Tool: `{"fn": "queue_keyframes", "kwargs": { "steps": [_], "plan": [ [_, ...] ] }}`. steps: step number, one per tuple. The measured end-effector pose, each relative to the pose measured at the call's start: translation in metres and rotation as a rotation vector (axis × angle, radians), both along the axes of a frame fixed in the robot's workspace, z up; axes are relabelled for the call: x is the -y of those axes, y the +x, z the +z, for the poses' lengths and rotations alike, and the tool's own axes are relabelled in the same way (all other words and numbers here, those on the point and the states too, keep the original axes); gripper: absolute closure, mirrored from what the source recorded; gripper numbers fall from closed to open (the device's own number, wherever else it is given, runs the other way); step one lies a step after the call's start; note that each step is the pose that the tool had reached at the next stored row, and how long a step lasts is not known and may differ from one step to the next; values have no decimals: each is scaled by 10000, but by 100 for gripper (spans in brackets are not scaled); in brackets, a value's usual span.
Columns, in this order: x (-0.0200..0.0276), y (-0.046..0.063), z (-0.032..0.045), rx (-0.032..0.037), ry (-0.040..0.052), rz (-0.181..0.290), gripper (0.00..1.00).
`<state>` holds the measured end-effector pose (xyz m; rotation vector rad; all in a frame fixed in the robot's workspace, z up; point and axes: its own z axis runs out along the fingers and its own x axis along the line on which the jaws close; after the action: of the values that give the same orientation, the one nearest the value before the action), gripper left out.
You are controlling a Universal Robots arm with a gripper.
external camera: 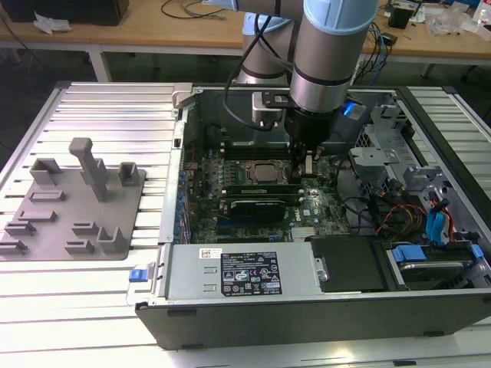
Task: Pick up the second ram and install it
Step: 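Press down the second ram until it locks into place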
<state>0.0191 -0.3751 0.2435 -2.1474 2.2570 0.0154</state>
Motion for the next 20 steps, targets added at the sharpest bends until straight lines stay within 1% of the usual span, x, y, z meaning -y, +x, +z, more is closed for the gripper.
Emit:
{"fn": "queue_keyframes", "kwargs": {
  "steps": [4, 6, 12, 15, 17, 20],
  "plan": [
    [0, 1, -26, 0, 1, 0, 92],
    [0, 4, -52, 0, 1, 0, 92],
    [-20, 19, -77, 0, -1, 0, 92],
    [-22, 23, -105, 0, -1, -1, 92],
    [-22, 23, -105, 0, -2, -1, 92],
    [-22, 23, -127, 0, -1, 0, 92]
  ]
}}
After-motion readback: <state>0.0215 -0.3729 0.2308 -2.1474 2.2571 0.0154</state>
